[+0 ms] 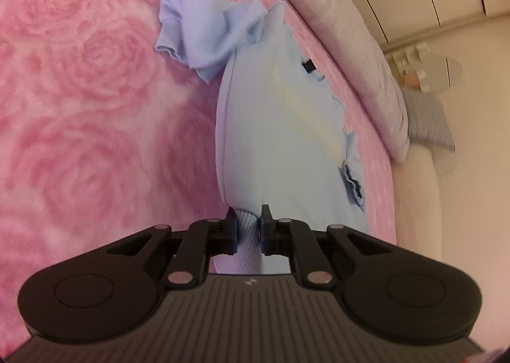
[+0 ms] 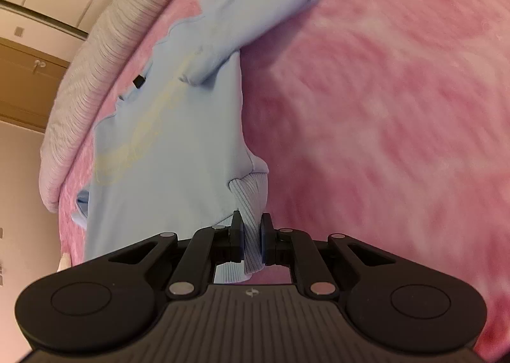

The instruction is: Fold clothes

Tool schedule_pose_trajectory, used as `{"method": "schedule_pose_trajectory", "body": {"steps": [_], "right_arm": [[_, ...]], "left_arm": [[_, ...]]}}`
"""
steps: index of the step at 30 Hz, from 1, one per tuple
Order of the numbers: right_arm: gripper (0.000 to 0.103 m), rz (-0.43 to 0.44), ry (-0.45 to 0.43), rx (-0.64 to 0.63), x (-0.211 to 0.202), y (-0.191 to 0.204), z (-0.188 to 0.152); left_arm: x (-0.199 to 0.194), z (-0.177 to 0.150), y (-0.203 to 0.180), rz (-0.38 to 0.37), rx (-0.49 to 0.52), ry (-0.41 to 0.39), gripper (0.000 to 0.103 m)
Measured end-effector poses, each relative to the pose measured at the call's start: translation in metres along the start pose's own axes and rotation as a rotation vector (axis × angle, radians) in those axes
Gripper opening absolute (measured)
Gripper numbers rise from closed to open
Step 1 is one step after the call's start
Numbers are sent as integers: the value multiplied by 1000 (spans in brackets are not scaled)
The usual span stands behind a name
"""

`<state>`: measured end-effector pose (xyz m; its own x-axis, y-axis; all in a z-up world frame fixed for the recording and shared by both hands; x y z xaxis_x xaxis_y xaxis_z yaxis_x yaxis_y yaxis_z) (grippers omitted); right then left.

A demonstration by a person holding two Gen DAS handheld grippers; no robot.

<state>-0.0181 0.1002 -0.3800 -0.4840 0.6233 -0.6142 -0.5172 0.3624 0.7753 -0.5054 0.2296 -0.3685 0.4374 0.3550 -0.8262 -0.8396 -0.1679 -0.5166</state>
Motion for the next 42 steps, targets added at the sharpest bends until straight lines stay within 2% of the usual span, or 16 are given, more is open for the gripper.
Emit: {"method": "schedule_pose_trajectory", "body": {"steps": [3,5,6,8,9,11,14,16,21,27,30,31,32,34,36,42], "right_arm": [[9,-77,33,57,-8,-20,-27],[13,-121,54,99,-2,-40,-39],[23,-149,48,105,-2,-42,-40],[28,-206,35,118,-1,-47,-41],[44,-248,25,112,-2,-47,-41],[64,-402,-18,29,-12,-35,-34],[66,-590,-107,-91,-29,-14,-21],[66,-549,-152,-114,-28,-1,-11],[66,-408,-144,-57,12,31,7],[72,-369,-103,-85,47,57,2],[73,-381,-80,-75,57,60,-3],[73,-386,-77,-68,58,60,-5],[73,-391,-74,-60,60,58,-8],[73,-400,-69,-45,63,56,-12],[73,-404,-68,-33,64,56,-14],[73,-400,-50,6,72,51,-18]], "left_arm": [[0,-30,9,55,35,38,12],[6,-49,26,146,22,60,16],[9,-55,34,188,7,70,17],[1,-64,47,216,-27,67,21],[-7,-66,51,228,-32,55,23],[-29,-64,64,294,16,9,23],[-53,-49,76,401,112,-78,32],[-53,-32,76,429,173,-128,43],[-3,27,34,379,239,-226,50],[43,76,37,268,-25,-307,48],[56,95,44,199,-182,-332,40],[59,99,46,169,-218,-332,22],[60,102,48,153,-244,-330,12],[52,111,50,158,-266,-349,6],[18,127,38,259,-128,-446,6],[-102,151,-55,645,623,-819,7]]}}
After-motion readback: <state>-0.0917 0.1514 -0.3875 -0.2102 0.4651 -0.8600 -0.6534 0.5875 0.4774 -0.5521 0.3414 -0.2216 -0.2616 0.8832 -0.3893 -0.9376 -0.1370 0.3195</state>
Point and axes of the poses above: each gripper's, at about its wrist camera, not at the fingertips, and x roughly the way its jaws point, y to its left, z to its top, the point moved 6 cm from there along x, roughly the way its jaws point, and after that the axes turned 15 degrees about z, right-handed, at the moved point
